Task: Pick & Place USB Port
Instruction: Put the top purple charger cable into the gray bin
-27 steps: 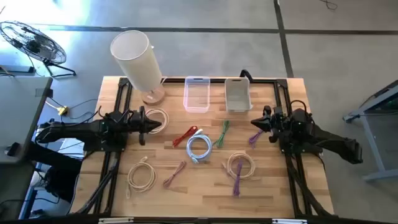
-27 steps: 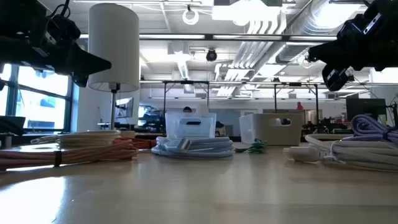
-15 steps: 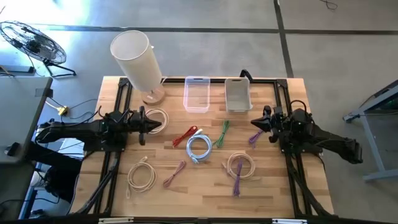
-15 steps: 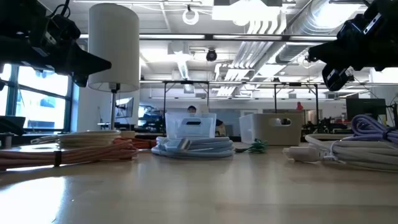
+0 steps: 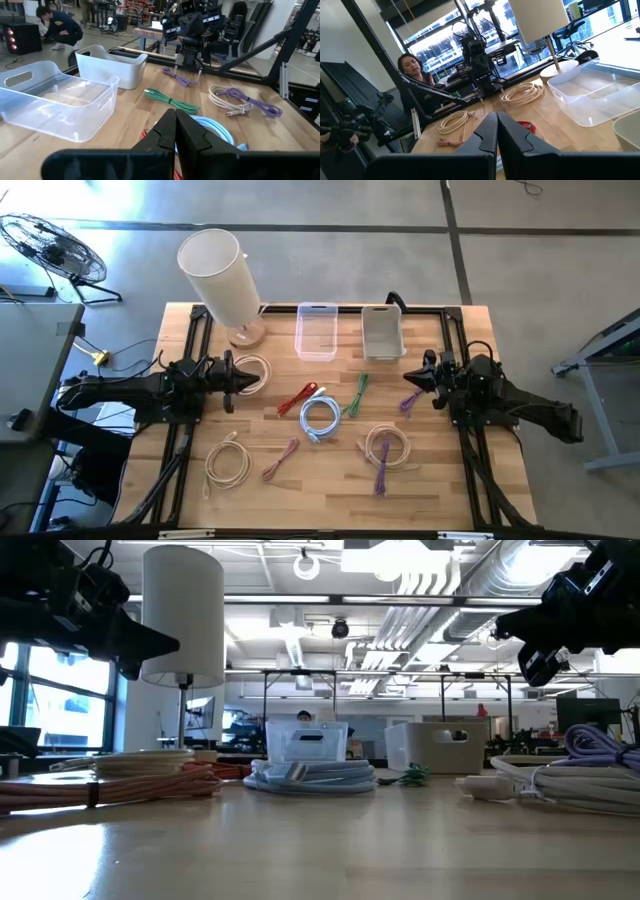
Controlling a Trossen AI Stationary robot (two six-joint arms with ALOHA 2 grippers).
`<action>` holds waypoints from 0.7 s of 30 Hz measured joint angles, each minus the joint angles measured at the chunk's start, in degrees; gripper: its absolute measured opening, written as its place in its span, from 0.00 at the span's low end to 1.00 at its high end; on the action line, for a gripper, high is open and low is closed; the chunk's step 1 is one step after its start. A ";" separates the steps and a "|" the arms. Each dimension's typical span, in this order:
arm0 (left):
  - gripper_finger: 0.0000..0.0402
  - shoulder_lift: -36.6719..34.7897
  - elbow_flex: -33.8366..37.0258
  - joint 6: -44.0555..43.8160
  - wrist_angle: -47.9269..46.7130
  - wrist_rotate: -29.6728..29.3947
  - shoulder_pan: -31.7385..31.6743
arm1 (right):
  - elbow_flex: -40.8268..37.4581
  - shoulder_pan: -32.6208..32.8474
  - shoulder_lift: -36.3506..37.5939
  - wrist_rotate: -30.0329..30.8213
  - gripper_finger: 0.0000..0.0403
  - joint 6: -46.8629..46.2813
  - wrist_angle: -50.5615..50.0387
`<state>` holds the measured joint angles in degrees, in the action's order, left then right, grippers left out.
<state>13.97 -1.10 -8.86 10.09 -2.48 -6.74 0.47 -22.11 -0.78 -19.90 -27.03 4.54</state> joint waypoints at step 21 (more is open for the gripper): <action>0.00 0.03 0.00 1.60 -0.89 -3.70 0.00 | 0.02 0.02 -0.01 5.45 0.01 1.65 -0.09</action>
<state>14.00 -1.10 -7.27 9.20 -6.17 -6.74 0.49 -22.09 -0.79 -14.46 -25.38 4.45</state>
